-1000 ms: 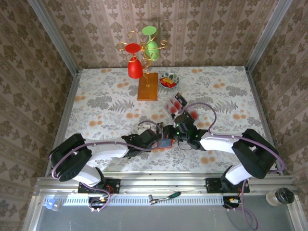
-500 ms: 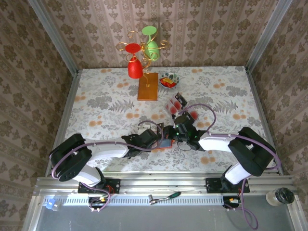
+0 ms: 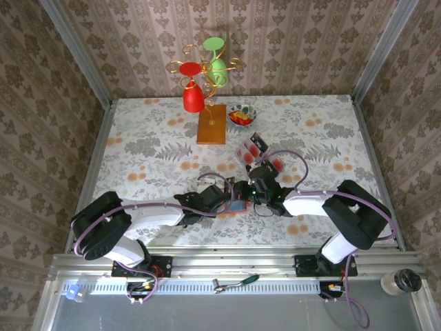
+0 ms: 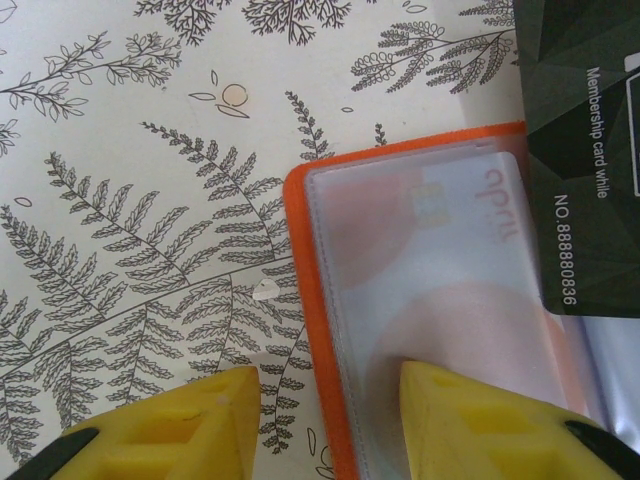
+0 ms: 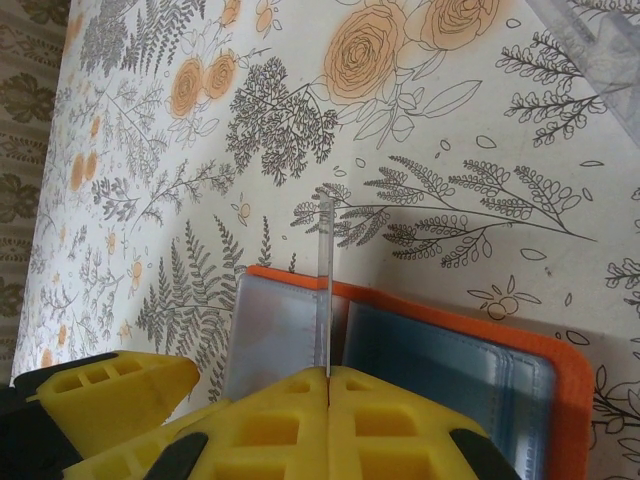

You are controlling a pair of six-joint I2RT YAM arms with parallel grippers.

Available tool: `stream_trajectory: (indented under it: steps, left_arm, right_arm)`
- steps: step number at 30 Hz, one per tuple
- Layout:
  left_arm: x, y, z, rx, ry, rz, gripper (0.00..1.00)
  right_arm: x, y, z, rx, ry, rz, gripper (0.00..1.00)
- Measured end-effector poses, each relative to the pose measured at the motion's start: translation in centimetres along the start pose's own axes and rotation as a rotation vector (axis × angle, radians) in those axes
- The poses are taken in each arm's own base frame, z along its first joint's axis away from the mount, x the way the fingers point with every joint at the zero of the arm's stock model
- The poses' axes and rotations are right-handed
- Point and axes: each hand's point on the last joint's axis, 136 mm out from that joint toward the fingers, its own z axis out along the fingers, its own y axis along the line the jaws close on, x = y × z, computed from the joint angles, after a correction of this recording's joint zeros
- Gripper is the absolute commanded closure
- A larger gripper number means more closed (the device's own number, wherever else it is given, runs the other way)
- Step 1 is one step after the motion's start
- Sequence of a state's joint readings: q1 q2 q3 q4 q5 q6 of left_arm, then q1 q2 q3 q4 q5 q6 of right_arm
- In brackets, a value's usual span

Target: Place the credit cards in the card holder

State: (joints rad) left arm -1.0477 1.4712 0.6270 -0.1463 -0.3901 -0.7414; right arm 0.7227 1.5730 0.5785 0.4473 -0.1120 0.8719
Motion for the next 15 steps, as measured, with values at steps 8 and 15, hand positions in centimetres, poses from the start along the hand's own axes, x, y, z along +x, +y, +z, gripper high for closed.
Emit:
stream_trajectory:
  steps: [8,15]
  left_arm:
    - [0.04,0.03,0.01,-0.001,0.001,0.000,0.57]
    - [0.24,0.17,0.07,-0.004,0.004,0.002,0.57]
  right_arm:
    - [0.51,-0.17,0.05,-0.012,0.012,0.001,1.00]
    - [0.99,-0.26,0.04,-0.023,0.024,0.018,1.00]
